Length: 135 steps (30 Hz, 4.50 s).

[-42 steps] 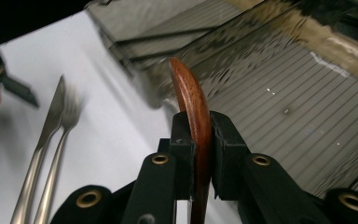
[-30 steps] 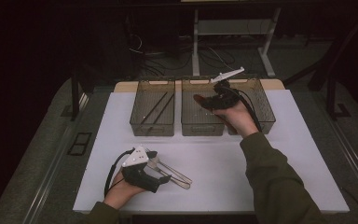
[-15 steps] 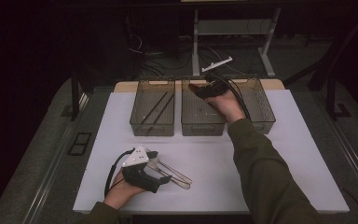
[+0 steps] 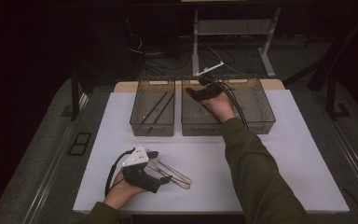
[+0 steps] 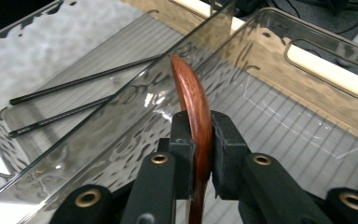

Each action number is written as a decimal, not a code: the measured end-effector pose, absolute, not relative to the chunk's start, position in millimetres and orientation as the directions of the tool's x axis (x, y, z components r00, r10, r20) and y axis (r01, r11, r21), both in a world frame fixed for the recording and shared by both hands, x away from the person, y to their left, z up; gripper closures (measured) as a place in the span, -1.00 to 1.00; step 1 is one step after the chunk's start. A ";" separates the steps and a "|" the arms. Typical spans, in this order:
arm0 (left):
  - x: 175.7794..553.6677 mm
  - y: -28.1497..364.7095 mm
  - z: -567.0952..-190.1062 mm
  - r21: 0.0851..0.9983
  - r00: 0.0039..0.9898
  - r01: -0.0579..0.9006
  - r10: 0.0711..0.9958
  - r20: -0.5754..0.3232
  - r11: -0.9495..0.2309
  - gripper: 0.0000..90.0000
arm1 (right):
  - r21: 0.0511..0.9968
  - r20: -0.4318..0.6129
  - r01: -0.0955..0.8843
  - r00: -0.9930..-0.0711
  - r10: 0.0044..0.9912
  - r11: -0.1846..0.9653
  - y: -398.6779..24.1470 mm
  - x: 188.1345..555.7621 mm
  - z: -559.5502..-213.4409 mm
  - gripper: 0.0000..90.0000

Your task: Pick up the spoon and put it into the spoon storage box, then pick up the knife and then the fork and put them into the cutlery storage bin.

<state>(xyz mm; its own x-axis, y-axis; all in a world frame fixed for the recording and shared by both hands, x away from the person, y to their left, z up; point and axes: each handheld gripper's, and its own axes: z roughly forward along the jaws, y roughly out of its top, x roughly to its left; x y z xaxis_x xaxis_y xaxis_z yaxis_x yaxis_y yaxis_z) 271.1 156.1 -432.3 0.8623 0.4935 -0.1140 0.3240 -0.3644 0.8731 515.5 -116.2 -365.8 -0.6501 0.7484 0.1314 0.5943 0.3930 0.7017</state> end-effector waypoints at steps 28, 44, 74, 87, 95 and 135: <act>271.8 160.4 -431.3 0.876 0.851 0.333 0.511 -0.120 -0.349 -1.00 | 0.816 0.193 0.490 -0.731 0.655 0.306 -163.5 449.9 -337.4 -0.30; 271.8 158.4 -430.0 0.875 0.853 0.327 0.509 -0.111 -0.357 -1.00 | 0.855 0.195 0.447 -0.746 0.636 0.263 -206.2 387.9 -361.4 -0.36; 271.6 165.2 -423.6 0.864 0.857 0.321 0.507 -0.090 -0.388 -0.61 | 0.858 0.169 0.456 -0.685 0.709 0.236 -289.9 281.5 -423.3 -0.52; 272.1 146.4 -431.5 0.794 0.895 0.359 0.423 -0.143 -0.491 0.86 | 0.823 0.145 0.481 -0.694 0.705 0.303 -289.1 263.5 -437.8 -0.56; 276.1 124.0 -440.9 0.745 0.911 0.348 0.393 -0.125 -0.569 0.97 | 0.823 0.144 0.479 -0.695 0.704 0.305 -287.2 265.2 -438.7 -0.57; 336.7 73.5 -447.5 0.699 0.883 0.346 0.469 -0.018 -0.626 0.97 | 0.822 0.165 0.494 -0.684 0.711 0.284 -292.5 266.9 -439.0 -0.57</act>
<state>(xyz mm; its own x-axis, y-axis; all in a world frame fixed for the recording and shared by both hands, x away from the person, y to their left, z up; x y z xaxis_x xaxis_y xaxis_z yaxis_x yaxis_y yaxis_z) 336.7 73.5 -447.5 0.8833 0.4685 -0.0178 0.3460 -0.6258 0.6990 266.9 -292.5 -439.0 -0.6838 0.7107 0.1652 0.4936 0.2838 0.8221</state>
